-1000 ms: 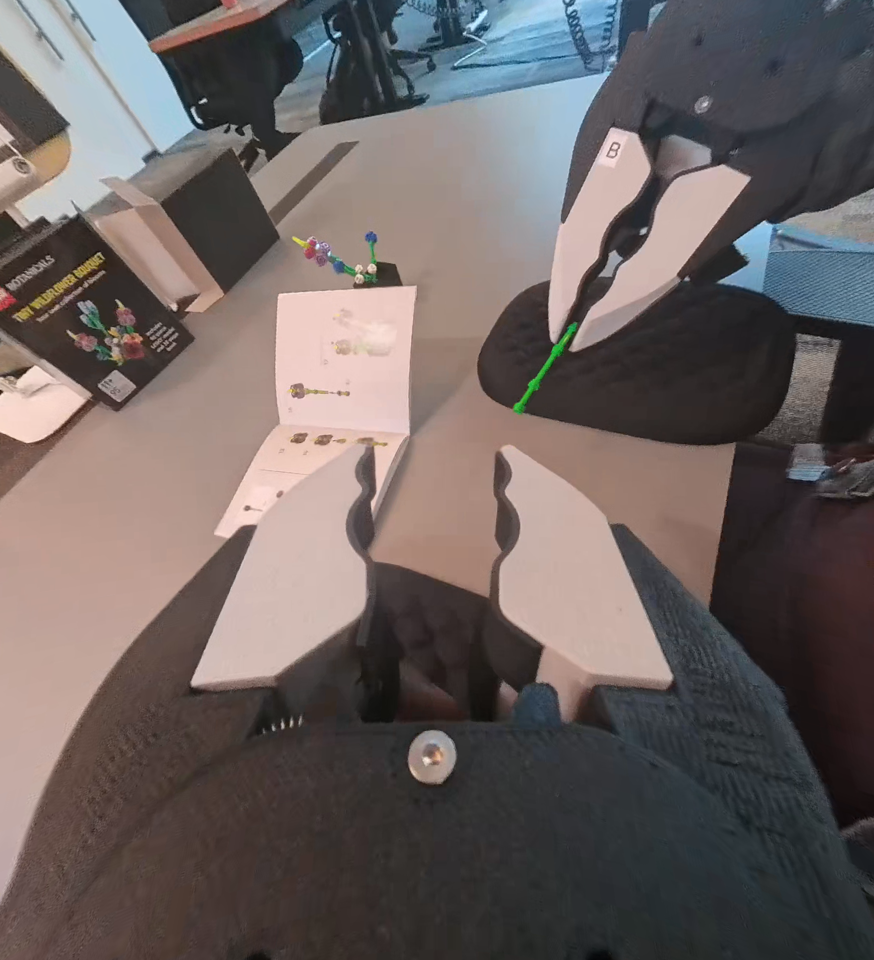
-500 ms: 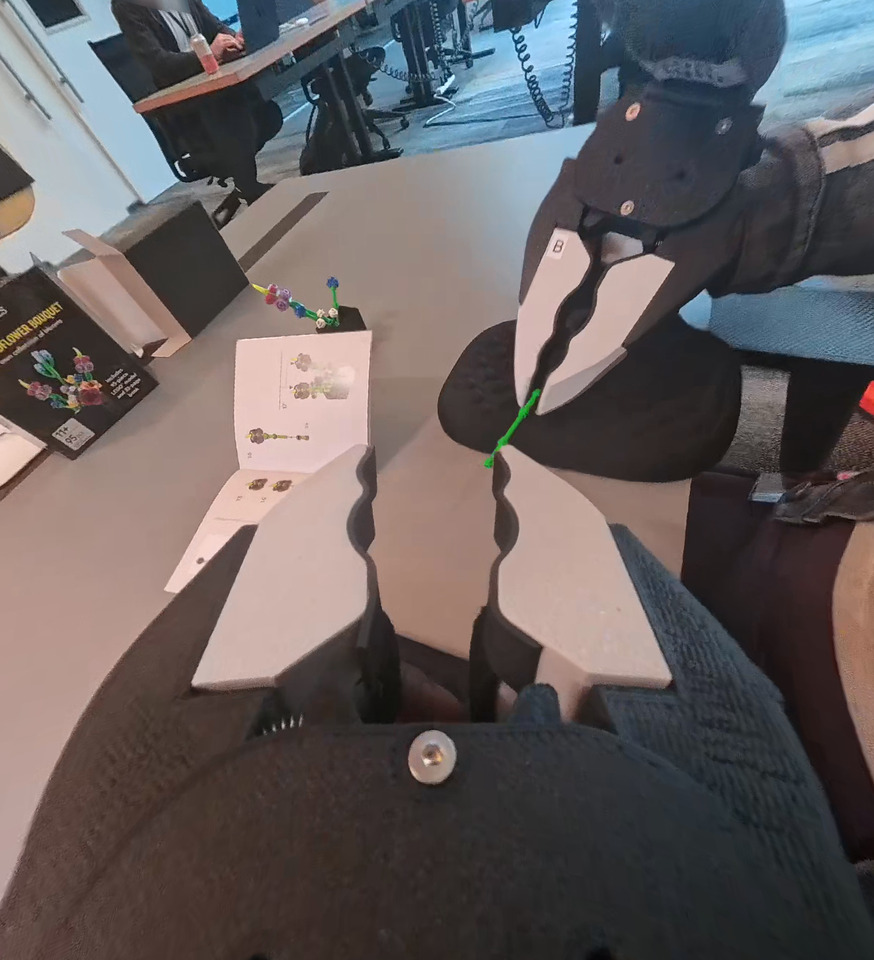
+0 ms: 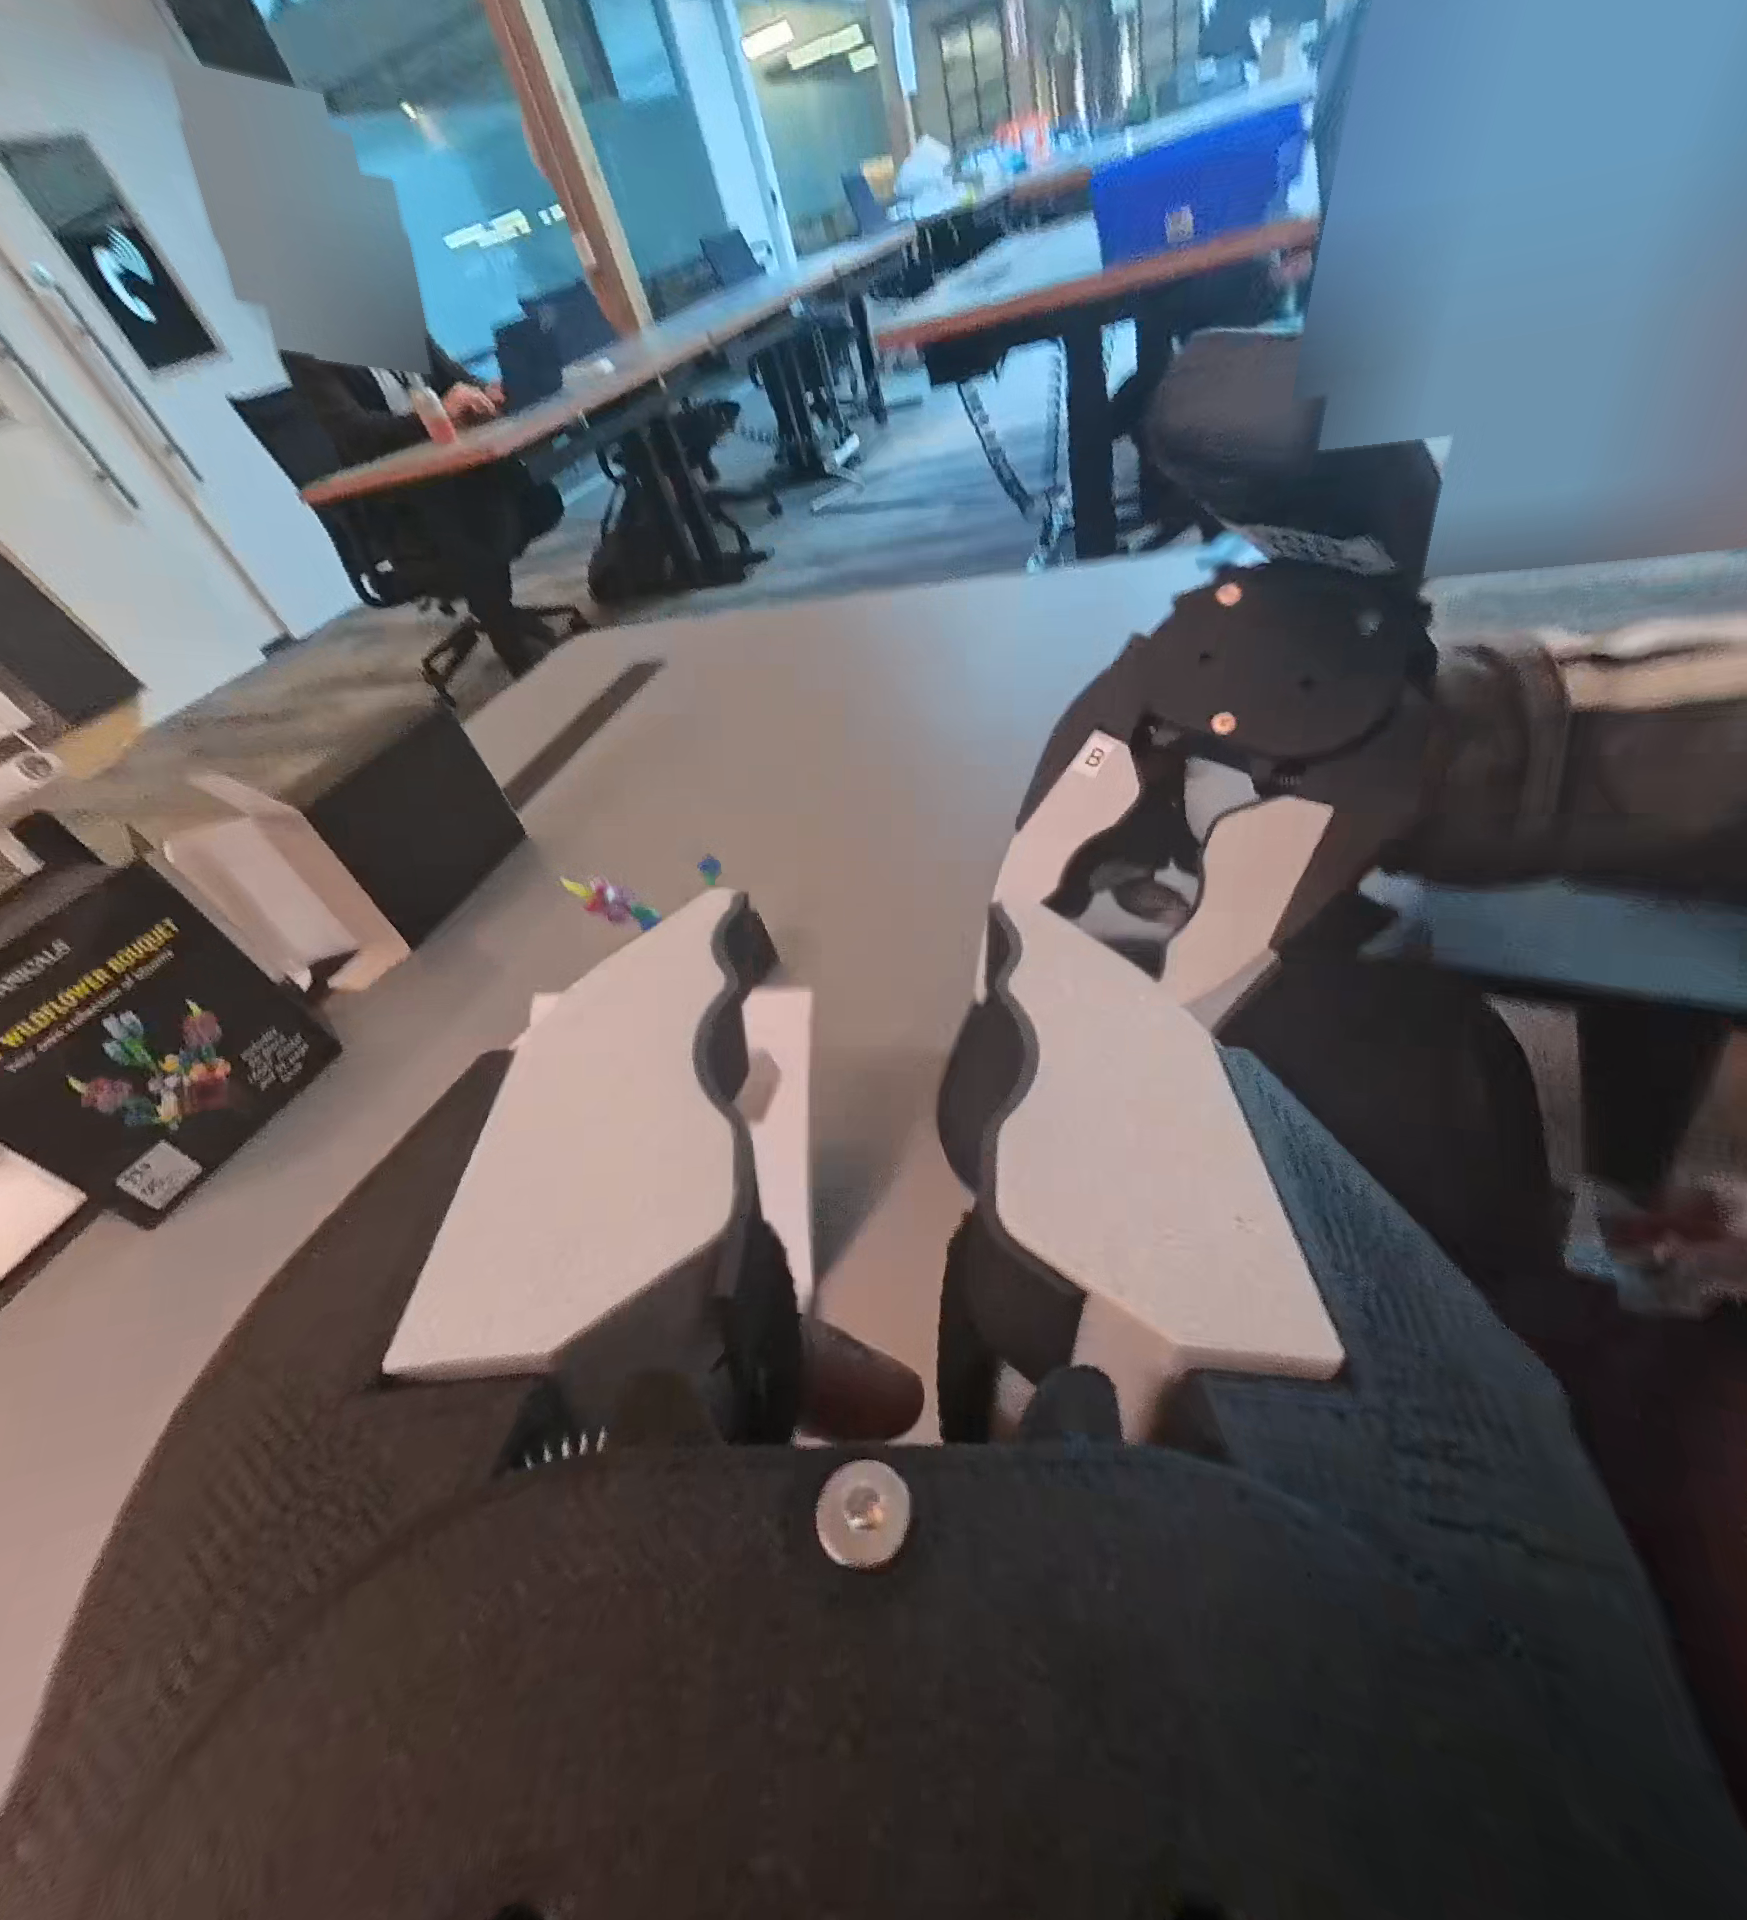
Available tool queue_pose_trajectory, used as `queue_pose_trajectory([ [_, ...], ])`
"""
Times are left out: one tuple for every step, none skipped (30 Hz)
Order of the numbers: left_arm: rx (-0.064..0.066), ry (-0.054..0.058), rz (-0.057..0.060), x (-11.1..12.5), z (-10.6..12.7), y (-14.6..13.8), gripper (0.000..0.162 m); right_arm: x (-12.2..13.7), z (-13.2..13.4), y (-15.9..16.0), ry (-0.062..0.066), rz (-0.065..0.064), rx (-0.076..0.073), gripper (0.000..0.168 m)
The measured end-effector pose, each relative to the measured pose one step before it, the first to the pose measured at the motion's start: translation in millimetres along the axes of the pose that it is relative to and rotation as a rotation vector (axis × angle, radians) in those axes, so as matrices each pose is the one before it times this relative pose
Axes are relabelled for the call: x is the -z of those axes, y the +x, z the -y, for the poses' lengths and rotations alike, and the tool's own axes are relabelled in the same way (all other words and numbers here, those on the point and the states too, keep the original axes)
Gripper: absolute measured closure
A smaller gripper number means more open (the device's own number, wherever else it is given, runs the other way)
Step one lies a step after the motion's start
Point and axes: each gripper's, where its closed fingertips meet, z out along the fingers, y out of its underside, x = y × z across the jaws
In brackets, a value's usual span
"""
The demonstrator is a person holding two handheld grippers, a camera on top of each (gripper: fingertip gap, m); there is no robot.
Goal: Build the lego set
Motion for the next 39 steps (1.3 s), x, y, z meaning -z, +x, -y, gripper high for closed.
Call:
queue_pose_trajectory([
  [0.0280, 0.0337, 0.0110, -5.52, 8.10, -6.71, 0.120, 3.91, 12.40, 9.36, 0.0517, -0.0368, -0.0226, 0.118],
  [0.0395, 0.0420, 0.0005, -5.58, 9.63, -5.83, 0.119, 2.94, 10.73, 8.10, 0.0508, -0.0253, -0.0382, 0.114],
  [0.0422, 0.0453, -0.0035, -5.89, 10.16, -5.14, 0.119, 2.70, 6.89, 8.07, 0.0350, -0.0275, -0.0388, 0.110],
  [0.0340, 0.0371, 0.0000, -6.68, 9.04, -5.12, 0.119, 2.95, 3.72, 8.51, 0.0257, -0.0376, -0.0238, 0.107],
  [0.0205, 0.0182, 0.0081, -7.51, 6.63, -5.22, 0.118, 3.31, 1.96, 7.78, 0.0291, -0.0419, -0.0141, 0.105],
  [0.0085, 0.0035, 0.0139, -8.29, 4.09, -4.55, 0.115, 3.79, 1.51, 4.81, 0.0344, -0.0286, -0.0125, 0.106],
  [0.0013, -0.0001, 0.0122, -8.94, 3.17, -2.89, 0.113, 4.24, 1.53, 1.22, 0.0384, -0.0064, -0.0131, 0.107],
  [-0.0063, -0.0006, 0.0027, -9.72, 2.90, 0.09, 0.113, 4.77, 1.22, -1.46, 0.0365, 0.0127, -0.0127, 0.109],
  [-0.0138, -0.0019, -0.0084, -10.16, 2.29, 2.85, 0.113, 5.26, 0.33, -1.22, 0.0240, 0.0152, -0.0129, 0.110],
  [-0.0146, 0.0002, -0.0124, -10.28, 2.26, 4.52, 0.112, 6.09, -0.74, 0.17, 0.0104, 0.0066, -0.0096, 0.110],
  [-0.0115, 0.0046, -0.0146, -9.78, 1.81, 5.88, 0.109, 6.68, -1.74, 2.39, 0.0020, -0.0068, -0.0038, 0.110],
  [-0.0059, 0.0109, -0.0217, -8.25, 1.82, 7.59, 0.105, 7.26, -1.43, 3.31, 0.0018, -0.0123, 0.0045, 0.110],
  [0.0016, 0.0141, -0.0261, -6.27, 1.79, 9.59, 0.105, 7.31, 0.41, 5.00, 0.0131, -0.0170, 0.0014, 0.110],
  [0.0069, 0.0144, -0.0218, -4.02, 0.15, 7.49, 0.105, 7.56, 2.47, 6.32, 0.0265, -0.0181, -0.0167, 0.111],
  [0.0061, 0.0141, -0.0154, -1.66, -0.53, 6.01, 0.105, 6.65, 3.76, 5.22, 0.0348, -0.0080, -0.0338, 0.111],
  [0.0032, 0.0092, -0.0107, 0.66, -1.53, 4.22, 0.105, 6.97, 3.53, 3.74, 0.0382, 0.0014, -0.0394, 0.112],
  [0.0008, -0.0007, -0.0078, 3.06, -2.15, 2.45, 0.105, 7.15, 2.11, 3.92, 0.0321, -0.0023, -0.0356, 0.112],
  [-0.0023, -0.0089, 0.0002, 5.30, -2.11, 0.44, 0.105, 8.32, 0.16, 5.37, 0.0206, -0.0118, -0.0214, 0.113],
  [-0.0162, -0.0066, 0.0045, 7.71, -0.79, -1.03, 0.105, 8.83, -0.08, 7.10, 0.0136, -0.0260, -0.0118, 0.113],
  [-0.0242, 0.0078, 0.0123, 9.38, 1.62, -2.44, 0.105, 9.66, 0.85, 8.47, 0.0141, -0.0367, -0.0107, 0.113],
  [-0.0149, 0.0201, 0.0255, 10.10, 4.51, -4.31, 0.105, 10.02, 2.76, 7.29, 0.0136, -0.0316, -0.0092, 0.113],
  [0.0028, 0.0251, 0.0305, 10.98, 5.82, -5.42, 0.105, 10.75, 5.41, 4.98, 0.0188, -0.0230, -0.0047, 0.112],
  [0.0177, 0.0223, 0.0342, 11.35, 6.10, -5.18, 0.105, 10.37, 6.62, 3.31, 0.0223, -0.0261, -0.0055, 0.113],
  [0.0231, 0.0155, 0.0309, 11.35, 5.35, -3.67, 0.105, 10.59, 7.42, 2.24, 0.0277, -0.0305, 0.0022, 0.113],
  [0.0233, 0.0043, 0.0269, 11.33, 3.70, -1.78, 0.105, 10.68, 7.18, 1.05, 0.0292, -0.0330, 0.0075, 0.115],
  [0.0174, -0.0012, 0.0243, 11.27, 1.72, -0.30, 0.105, 10.92, 7.02, -1.56, 0.0277, -0.0223, 0.0150, 0.115],
  [0.0041, 0.0053, 0.0176, 11.21, 1.66, 1.73, 0.105, 8.96, 6.94, -3.45, 0.0255, -0.0127, 0.0234, 0.116],
  [-0.0091, 0.0136, 0.0091, 11.04, 1.80, 3.83, 0.105, 7.97, 6.93, -3.45, 0.0223, -0.0163, 0.0269, 0.118],
  [-0.0126, 0.0122, 0.0095, 10.69, 0.67, 4.21, 0.105, 6.44, 6.42, -4.15, 0.0151, -0.0154, 0.0261, 0.119],
  [-0.0077, 0.0037, 0.0150, 9.35, -0.68, 3.12, 0.106, 4.99, 5.65, -5.80, 0.0057, -0.0062, 0.0234, 0.119],
  [-0.0010, -0.0061, 0.0094, 8.76, -1.57, 3.90, 0.105, 4.04, 4.30, -7.58, -0.0062, 0.0010, 0.0199, 0.119],
  [0.0007, -0.0050, 0.0012, 8.98, -0.59, 5.06, 0.105, 3.62, 3.59, -8.42, -0.0133, 0.0010, 0.0197, 0.118],
  [-0.0049, 0.0018, -0.0043, 9.63, 1.21, 5.81, 0.105, 3.61, 3.70, -8.93, -0.0119, -0.0023, 0.0228, 0.118],
  [-0.0116, 0.0038, -0.0031, 10.02, 2.35, 5.27, 0.106, 4.28, 4.21, -10.46, -0.0046, -0.0016, 0.0247, 0.118],
  [-0.0121, 0.0029, 0.0041, 9.99, 2.73, 4.27, 0.106, 3.44, 4.56, -11.17, 0.0011, 0.0044, 0.0242, 0.118],
  [-0.0042, 0.0029, 0.0088, 9.71, 2.37, 3.43, 0.106, 3.56, 3.77, -12.22, -0.0002, 0.0105, 0.0188, 0.118],
  [0.0052, 0.0018, 0.0018, 8.29, 1.76, 4.15, 0.106, 4.03, 2.59, -11.34, -0.0044, 0.0101, 0.0086, 0.118],
  [0.0104, -0.0022, -0.0076, 7.78, 0.56, 5.63, 0.106, 4.76, 1.29, -10.15, -0.0072, 0.0078, -0.0015, 0.118],
  [0.0117, -0.0005, -0.0085, 5.82, -0.45, 5.22, 0.106, 6.44, 0.32, -9.32, -0.0072, 0.0084, -0.0045, 0.117],
])
